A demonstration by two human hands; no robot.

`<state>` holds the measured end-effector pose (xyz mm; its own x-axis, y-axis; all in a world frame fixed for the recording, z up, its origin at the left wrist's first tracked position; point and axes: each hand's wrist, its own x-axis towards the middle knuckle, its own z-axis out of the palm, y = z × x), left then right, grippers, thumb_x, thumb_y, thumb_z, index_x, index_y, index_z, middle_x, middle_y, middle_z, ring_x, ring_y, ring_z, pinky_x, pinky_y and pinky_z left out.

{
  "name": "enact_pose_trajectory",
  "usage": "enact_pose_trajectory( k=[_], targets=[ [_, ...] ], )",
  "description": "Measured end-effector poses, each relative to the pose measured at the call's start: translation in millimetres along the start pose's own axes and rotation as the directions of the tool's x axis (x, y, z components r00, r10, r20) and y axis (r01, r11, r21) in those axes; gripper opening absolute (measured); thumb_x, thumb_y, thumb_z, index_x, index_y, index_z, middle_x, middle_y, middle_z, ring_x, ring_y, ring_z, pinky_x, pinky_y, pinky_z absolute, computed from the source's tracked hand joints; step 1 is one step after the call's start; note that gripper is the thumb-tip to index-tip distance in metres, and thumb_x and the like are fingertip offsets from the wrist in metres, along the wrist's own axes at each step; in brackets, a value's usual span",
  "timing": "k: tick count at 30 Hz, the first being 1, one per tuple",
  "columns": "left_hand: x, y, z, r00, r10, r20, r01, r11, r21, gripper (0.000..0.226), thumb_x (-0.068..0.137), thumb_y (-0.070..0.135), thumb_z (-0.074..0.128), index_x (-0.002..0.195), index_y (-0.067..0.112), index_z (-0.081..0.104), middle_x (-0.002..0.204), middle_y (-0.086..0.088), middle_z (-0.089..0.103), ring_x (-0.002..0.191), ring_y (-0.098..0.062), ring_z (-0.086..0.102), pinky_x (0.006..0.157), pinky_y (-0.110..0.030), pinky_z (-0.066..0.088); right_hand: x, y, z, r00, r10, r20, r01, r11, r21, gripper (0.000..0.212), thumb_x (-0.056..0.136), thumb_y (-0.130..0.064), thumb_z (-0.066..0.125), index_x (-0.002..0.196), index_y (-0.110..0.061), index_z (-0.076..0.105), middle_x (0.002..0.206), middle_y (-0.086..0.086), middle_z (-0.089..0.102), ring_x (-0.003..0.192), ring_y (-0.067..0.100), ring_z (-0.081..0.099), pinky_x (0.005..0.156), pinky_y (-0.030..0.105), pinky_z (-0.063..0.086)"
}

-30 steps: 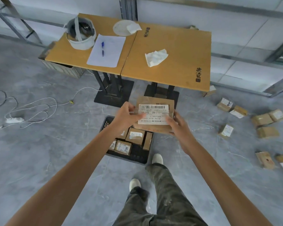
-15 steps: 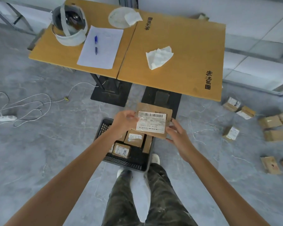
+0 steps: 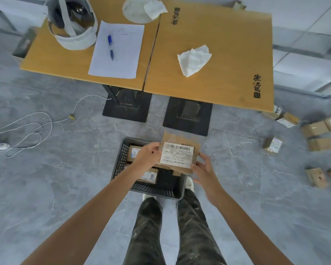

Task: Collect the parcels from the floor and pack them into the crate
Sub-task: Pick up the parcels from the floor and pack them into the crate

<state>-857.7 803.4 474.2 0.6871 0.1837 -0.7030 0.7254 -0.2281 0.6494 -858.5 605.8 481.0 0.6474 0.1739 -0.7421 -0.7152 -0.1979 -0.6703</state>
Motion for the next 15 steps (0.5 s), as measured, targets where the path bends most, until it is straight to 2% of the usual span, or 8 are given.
enact_pose_trajectory(
  k=[3, 6, 7, 9, 11, 13, 15],
  targets=[
    [13, -35, 9, 0.996, -0.075, 0.049, 0.073, 0.996, 0.042, 0.035, 0.093, 0.015, 0.048, 0.128, 0.016, 0.051, 0.111, -0.008, 0.063, 0.096, -0.021, 0.061, 0.075, -0.030, 0.051, 14, 33, 15, 0.994, 0.109, -0.004, -0.109, 0.994, 0.003, 0.035, 0.097, -0.011, 0.046, 0.125, -0.028, 0.034, 0.116, -0.003, 0.059, 0.110, 0.018, 0.054, 0.094, 0.038, 0.040],
    [24, -79, 26, 0.983, -0.148, 0.109, 0.139, 0.987, 0.086, 0.035, 0.092, 0.011, 0.049, 0.126, 0.014, 0.052, 0.114, -0.007, 0.063, 0.096, -0.016, 0.058, 0.071, -0.019, 0.049, 32, 75, 26, 0.976, 0.211, -0.048, -0.212, 0.977, -0.002, 0.024, 0.097, -0.012, 0.048, 0.112, -0.028, 0.039, 0.115, 0.001, 0.059, 0.105, 0.019, 0.056, 0.084, 0.029, 0.044],
    [27, -95, 33, 0.972, -0.188, 0.140, 0.176, 0.980, 0.089, 0.033, 0.093, 0.012, 0.050, 0.125, 0.013, 0.053, 0.116, -0.007, 0.063, 0.099, -0.016, 0.059, 0.073, -0.020, 0.051, 38, 89, 28, 0.969, 0.238, -0.064, -0.239, 0.971, -0.013, 0.021, 0.097, -0.014, 0.049, 0.108, -0.031, 0.040, 0.111, -0.002, 0.059, 0.101, 0.016, 0.056, 0.081, 0.027, 0.043],
    [35, -127, 46, 0.946, -0.260, 0.193, 0.249, 0.965, 0.080, 0.030, 0.093, 0.016, 0.052, 0.122, 0.012, 0.055, 0.117, -0.008, 0.063, 0.106, -0.019, 0.061, 0.087, -0.032, 0.053, 54, 114, 32, 0.951, 0.294, -0.093, -0.299, 0.953, -0.044, 0.021, 0.097, -0.017, 0.050, 0.110, -0.031, 0.040, 0.104, -0.008, 0.057, 0.092, 0.008, 0.055, 0.078, 0.026, 0.043],
    [47, -153, 55, 0.925, -0.308, 0.220, 0.305, 0.951, 0.051, 0.032, 0.092, 0.015, 0.054, 0.124, 0.011, 0.052, 0.120, -0.009, 0.062, 0.109, -0.022, 0.060, 0.094, -0.039, 0.051, 73, 137, 36, 0.930, 0.352, -0.104, -0.361, 0.928, -0.087, 0.026, 0.097, -0.019, 0.050, 0.117, -0.032, 0.039, 0.106, -0.009, 0.056, 0.085, 0.004, 0.053, 0.090, 0.035, 0.046],
    [62, -175, 62, 0.922, -0.313, 0.226, 0.306, 0.950, 0.066, 0.034, 0.093, 0.021, 0.055, 0.125, 0.012, 0.050, 0.120, -0.007, 0.061, 0.110, -0.020, 0.059, 0.094, -0.038, 0.051, 93, 157, 40, 0.912, 0.402, -0.085, -0.410, 0.903, -0.127, 0.022, 0.098, -0.022, 0.049, 0.115, -0.033, 0.041, 0.101, -0.016, 0.055, 0.083, 0.002, 0.052, 0.103, 0.044, 0.041],
    [86, -196, 69, 0.924, -0.311, 0.221, 0.300, 0.950, 0.083, 0.035, 0.092, 0.028, 0.056, 0.124, 0.015, 0.050, 0.118, -0.004, 0.061, 0.109, -0.017, 0.059, 0.093, -0.034, 0.051, 117, 173, 45, 0.904, 0.421, -0.076, -0.427, 0.894, -0.134, 0.017, 0.098, -0.024, 0.048, 0.112, -0.032, 0.041, 0.097, -0.021, 0.052, 0.080, 0.000, 0.050, 0.107, 0.046, 0.037]
  ],
)
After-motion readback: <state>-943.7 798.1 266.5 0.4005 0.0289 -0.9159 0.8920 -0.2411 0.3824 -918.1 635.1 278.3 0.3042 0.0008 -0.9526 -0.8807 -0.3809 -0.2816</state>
